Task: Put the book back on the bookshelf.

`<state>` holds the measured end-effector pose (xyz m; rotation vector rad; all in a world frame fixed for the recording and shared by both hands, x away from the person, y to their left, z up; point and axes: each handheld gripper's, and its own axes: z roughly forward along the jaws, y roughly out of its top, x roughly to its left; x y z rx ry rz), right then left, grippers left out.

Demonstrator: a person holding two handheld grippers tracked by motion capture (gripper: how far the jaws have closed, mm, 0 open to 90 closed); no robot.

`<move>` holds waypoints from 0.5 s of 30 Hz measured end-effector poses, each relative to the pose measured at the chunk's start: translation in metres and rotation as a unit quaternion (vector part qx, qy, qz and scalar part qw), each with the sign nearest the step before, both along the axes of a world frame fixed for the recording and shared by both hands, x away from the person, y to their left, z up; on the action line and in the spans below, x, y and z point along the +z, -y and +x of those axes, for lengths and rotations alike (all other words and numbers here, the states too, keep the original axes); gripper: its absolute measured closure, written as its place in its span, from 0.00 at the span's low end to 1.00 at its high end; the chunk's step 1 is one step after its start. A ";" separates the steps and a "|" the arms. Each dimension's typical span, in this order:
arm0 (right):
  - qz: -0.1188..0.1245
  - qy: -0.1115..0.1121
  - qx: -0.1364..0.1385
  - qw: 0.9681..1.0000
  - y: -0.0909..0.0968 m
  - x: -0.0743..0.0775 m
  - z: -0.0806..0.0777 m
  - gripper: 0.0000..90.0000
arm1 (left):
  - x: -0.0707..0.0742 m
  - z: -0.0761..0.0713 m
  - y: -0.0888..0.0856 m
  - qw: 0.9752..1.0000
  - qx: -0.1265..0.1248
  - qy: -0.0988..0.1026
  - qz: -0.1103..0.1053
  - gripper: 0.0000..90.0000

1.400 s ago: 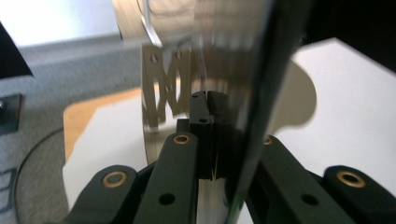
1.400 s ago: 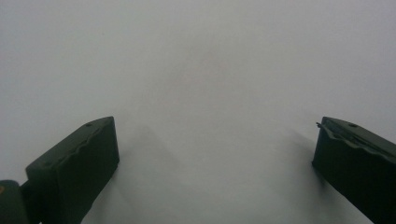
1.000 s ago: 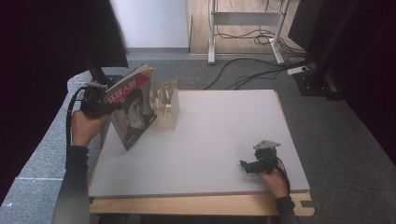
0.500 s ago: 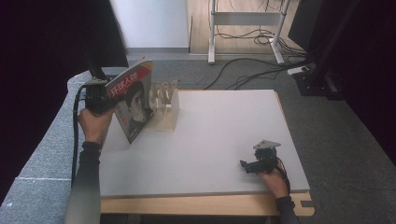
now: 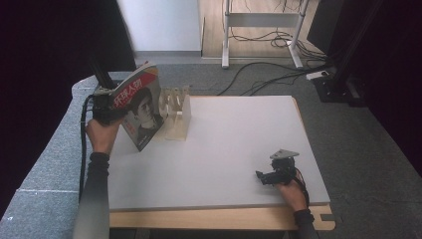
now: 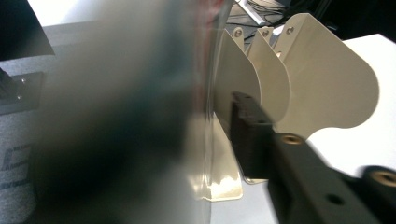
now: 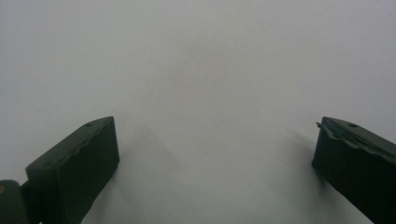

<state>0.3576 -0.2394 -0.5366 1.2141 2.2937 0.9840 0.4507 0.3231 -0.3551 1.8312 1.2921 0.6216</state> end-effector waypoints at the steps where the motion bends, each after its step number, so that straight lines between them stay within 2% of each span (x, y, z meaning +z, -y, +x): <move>1: 0.000 0.000 0.001 1.000 0.000 0.000 0.000 0.00 | 0.000 0.000 0.000 1.000 0.001 0.002 0.000 0.68; 3: 0.000 0.000 0.001 1.000 0.000 0.000 0.000 0.00 | 0.001 0.000 -0.002 1.000 0.001 0.003 -0.005 0.53; 5: 0.000 0.000 0.001 1.000 0.000 0.000 0.000 0.00 | 0.000 0.000 -0.005 1.000 0.002 0.002 -0.008 0.44; 7: 0.000 0.000 0.001 1.000 0.000 0.000 0.000 0.00 | 0.000 -0.002 -0.006 1.000 -0.004 0.004 -0.006 0.38; 8: 0.000 0.000 0.000 1.000 0.000 0.000 0.000 0.00 | -0.001 -0.004 -0.006 1.000 -0.002 0.007 0.004 0.34; 9: 0.000 0.000 0.000 1.000 0.000 0.000 0.000 0.00 | -0.001 -0.004 -0.006 1.000 -0.002 0.007 0.004 0.31; 10: 0.000 -0.001 0.000 1.000 0.000 0.000 0.000 0.00 | -0.001 -0.005 -0.006 1.000 -0.004 0.009 0.008 0.31; 12: 0.000 0.000 0.000 1.000 0.000 0.000 0.000 0.00 | -0.002 -0.009 -0.007 1.000 -0.008 0.014 0.009 0.24; 15: 0.000 0.000 0.000 1.000 0.000 0.000 0.000 0.00 | -0.002 -0.013 -0.008 1.000 -0.013 0.014 0.008 0.20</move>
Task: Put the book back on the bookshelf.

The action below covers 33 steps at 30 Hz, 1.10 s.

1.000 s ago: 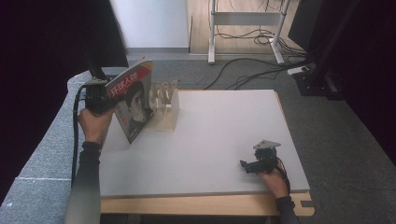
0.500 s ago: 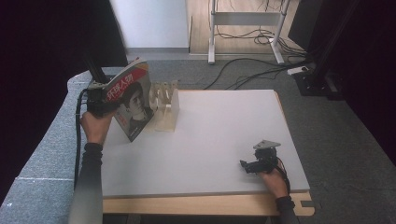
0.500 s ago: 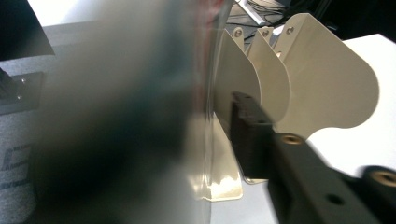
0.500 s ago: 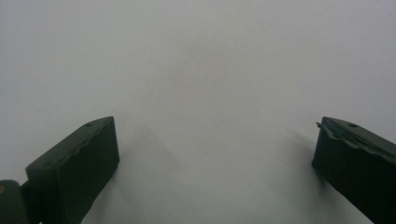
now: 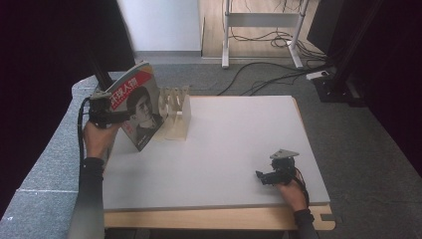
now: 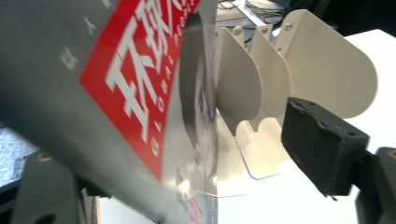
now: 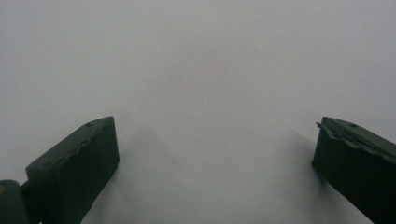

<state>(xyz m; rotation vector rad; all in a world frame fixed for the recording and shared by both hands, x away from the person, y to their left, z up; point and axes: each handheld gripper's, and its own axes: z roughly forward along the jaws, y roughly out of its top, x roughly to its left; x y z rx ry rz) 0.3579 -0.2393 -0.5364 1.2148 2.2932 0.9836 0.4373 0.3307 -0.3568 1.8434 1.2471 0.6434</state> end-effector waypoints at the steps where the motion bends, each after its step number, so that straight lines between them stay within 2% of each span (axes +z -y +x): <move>1: 0.000 0.000 0.000 1.000 0.000 0.000 0.000 0.00 | 0.000 -0.002 0.000 1.000 0.001 -0.001 0.000 0.16; 4: 0.000 0.000 0.000 1.000 0.000 0.000 0.000 0.00 | 0.000 -0.008 -0.002 1.000 -0.003 -0.002 -0.002 0.16; 9: -0.001 -0.002 0.001 1.000 0.000 0.000 0.000 0.00 | 0.000 -0.020 -0.007 1.000 -0.008 0.003 -0.027 0.12; 13: 0.000 -0.001 0.001 1.000 0.000 0.000 0.000 0.00 | 0.000 -0.030 -0.011 0.999 -0.016 0.000 -0.033 0.09; 22: 0.000 -0.002 0.001 1.000 0.000 0.001 0.000 0.00 | 0.000 -0.055 -0.013 0.999 -0.023 0.004 -0.024 0.01; 30: 0.000 -0.002 0.001 1.000 0.000 0.001 0.000 0.00 | -0.003 -0.079 -0.005 0.999 -0.043 0.010 -0.010 0.00; 33: 0.000 -0.002 0.001 1.000 0.000 0.001 0.000 0.00 | -0.006 -0.087 -0.002 0.999 -0.048 0.011 -0.013 0.00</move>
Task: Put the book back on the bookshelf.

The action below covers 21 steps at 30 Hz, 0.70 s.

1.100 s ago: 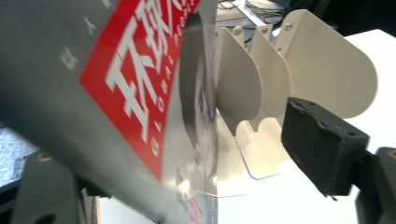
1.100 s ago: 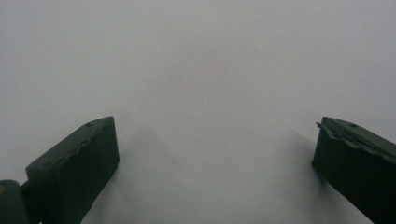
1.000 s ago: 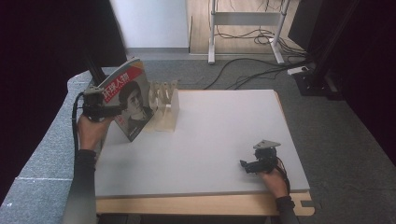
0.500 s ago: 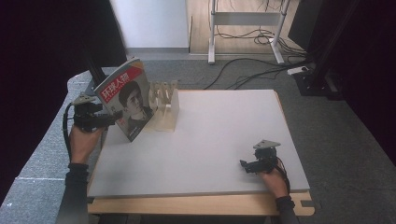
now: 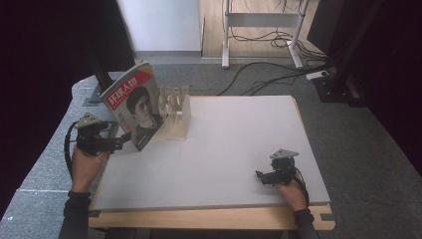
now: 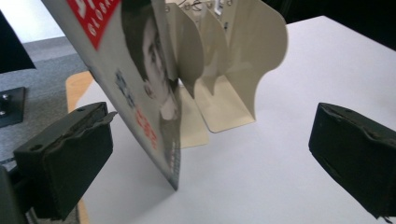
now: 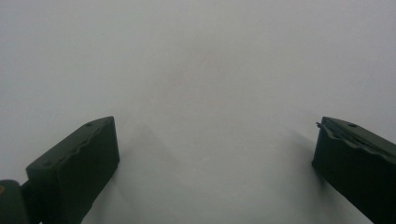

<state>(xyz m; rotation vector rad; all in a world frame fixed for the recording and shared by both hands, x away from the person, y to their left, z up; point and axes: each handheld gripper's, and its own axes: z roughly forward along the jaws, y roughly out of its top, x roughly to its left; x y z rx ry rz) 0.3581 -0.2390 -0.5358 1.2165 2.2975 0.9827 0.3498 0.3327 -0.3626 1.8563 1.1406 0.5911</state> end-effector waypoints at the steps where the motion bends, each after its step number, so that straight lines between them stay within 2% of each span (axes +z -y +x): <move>1: 0.000 0.000 0.000 1.000 0.000 0.000 0.000 0.00 | -0.001 -0.003 0.001 1.000 -0.002 0.000 0.001 0.00; 11: 0.000 -0.001 -0.001 1.000 0.000 0.000 0.000 0.00 | -0.020 -0.020 0.022 0.999 -0.035 -0.011 0.010 0.00; 21: 0.000 0.000 -0.001 1.000 0.000 0.000 0.000 0.00 | -0.046 -0.017 0.049 0.998 -0.069 -0.012 -0.007 0.00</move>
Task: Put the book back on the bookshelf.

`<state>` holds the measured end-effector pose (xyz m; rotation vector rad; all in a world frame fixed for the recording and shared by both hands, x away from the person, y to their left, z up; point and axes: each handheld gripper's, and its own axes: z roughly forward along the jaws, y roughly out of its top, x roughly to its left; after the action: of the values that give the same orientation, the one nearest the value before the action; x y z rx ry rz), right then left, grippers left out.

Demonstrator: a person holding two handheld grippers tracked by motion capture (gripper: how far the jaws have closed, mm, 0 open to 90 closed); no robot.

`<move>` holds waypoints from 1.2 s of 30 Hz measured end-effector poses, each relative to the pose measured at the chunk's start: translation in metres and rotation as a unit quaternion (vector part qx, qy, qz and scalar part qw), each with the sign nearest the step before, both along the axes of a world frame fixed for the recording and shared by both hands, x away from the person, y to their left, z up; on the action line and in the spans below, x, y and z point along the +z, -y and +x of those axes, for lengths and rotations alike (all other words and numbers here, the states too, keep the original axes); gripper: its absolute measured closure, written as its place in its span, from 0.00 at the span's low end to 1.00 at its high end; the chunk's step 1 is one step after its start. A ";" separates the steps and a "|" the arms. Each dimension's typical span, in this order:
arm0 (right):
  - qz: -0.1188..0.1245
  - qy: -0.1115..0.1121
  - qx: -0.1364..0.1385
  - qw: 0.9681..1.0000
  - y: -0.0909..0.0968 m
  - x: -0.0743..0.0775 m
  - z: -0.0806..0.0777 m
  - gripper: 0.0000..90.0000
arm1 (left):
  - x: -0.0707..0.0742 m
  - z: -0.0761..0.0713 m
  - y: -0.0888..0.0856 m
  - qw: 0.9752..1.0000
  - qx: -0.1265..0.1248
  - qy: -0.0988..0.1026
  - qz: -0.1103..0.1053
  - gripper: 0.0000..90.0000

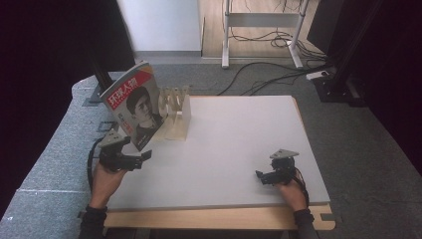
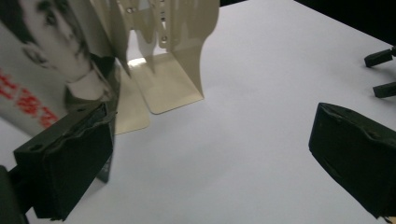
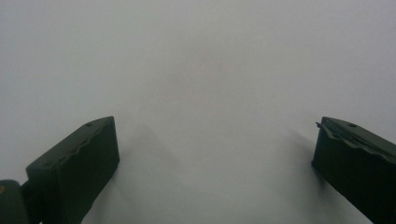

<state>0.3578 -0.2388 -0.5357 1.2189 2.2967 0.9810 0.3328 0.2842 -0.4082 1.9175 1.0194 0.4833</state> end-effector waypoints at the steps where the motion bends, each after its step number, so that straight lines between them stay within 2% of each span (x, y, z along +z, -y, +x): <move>1: 0.000 0.000 0.000 1.000 0.000 0.000 0.000 0.00 | -0.003 0.001 0.003 1.000 -0.002 -0.001 -0.002 0.00; 13: 0.000 0.001 0.000 1.000 0.000 0.000 0.000 0.00 | -0.042 0.014 0.036 0.999 -0.033 -0.015 0.002 0.00; 21: 0.000 0.002 -0.001 1.000 0.000 0.000 0.000 0.00 | -0.079 0.025 0.059 0.998 -0.053 -0.038 0.014 0.00; 26: 0.000 0.002 0.000 1.000 0.000 0.000 0.000 0.00 | -0.102 0.030 0.071 0.996 -0.054 -0.057 0.041 0.00; 30: 0.000 0.001 0.000 1.000 0.000 0.000 0.000 0.00 | -0.115 0.032 0.075 0.993 -0.046 -0.073 0.078 0.00; 32: 0.000 0.001 0.000 1.000 0.000 0.000 0.000 0.00 | -0.118 0.034 0.078 0.992 -0.035 -0.082 0.095 0.00; 34: 0.000 0.002 0.000 1.000 0.000 0.000 0.000 0.00 | -0.118 0.034 0.079 0.991 -0.030 -0.083 0.101 0.00; 35: 0.000 0.002 0.000 1.000 0.000 0.000 0.000 0.00 | -0.119 0.035 0.081 0.989 -0.028 -0.090 0.111 0.00; 36: 0.000 0.002 -0.001 1.000 0.000 0.000 0.000 0.00 | -0.119 0.036 0.080 0.989 -0.030 -0.096 0.109 0.00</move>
<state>0.3575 -0.2388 -0.5360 1.2176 2.2934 0.9819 0.3687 0.2038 -0.5277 2.2181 1.0637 0.3942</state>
